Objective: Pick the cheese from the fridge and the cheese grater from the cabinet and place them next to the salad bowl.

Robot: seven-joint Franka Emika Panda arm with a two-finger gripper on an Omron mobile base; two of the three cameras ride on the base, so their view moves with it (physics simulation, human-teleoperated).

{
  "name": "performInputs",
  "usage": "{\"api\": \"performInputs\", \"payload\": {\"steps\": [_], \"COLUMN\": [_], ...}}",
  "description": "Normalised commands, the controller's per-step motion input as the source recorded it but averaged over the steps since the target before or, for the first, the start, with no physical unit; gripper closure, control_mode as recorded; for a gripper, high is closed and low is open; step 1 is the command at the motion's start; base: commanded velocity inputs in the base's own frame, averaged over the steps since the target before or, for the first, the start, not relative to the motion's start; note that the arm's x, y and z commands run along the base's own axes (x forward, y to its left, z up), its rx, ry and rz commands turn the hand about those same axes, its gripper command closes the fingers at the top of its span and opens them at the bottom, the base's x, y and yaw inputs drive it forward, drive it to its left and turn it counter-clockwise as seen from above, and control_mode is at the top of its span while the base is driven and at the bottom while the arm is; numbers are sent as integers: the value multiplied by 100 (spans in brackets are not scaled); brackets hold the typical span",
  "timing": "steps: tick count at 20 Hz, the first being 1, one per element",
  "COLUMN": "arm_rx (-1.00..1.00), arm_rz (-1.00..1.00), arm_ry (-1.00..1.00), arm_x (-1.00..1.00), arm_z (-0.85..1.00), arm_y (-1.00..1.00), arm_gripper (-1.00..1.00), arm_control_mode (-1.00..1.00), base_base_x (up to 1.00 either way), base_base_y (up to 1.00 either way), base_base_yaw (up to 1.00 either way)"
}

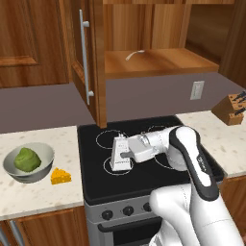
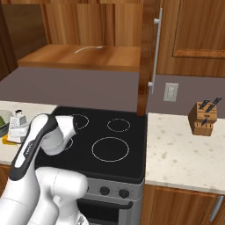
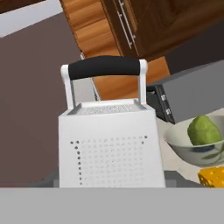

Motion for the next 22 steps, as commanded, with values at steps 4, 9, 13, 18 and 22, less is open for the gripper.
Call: {"api": "performInputs", "payload": {"steps": [4, 9, 13, 18, 22], "arm_rx": [2, 0, 0, -4, -4], "arm_rz": [0, 0, 0, 0, 0], "arm_ry": [0, 0, 0, -9, -6], "arm_x": [41, 37, 34, 30, 16], "arm_z": [-26, -29, -32, -10, 4], "arm_y": [36, 40, 34, 30, 14], "arm_gripper": [100, 100, 100, 100, 100], "arm_control_mode": [-100, -100, -100, -100, -100], "base_base_x": [0, 0, 0, 0, 0], "base_base_y": [0, 0, 0, 0, 0], "base_base_yaw": [0, 0, 0, 0, 0]}}
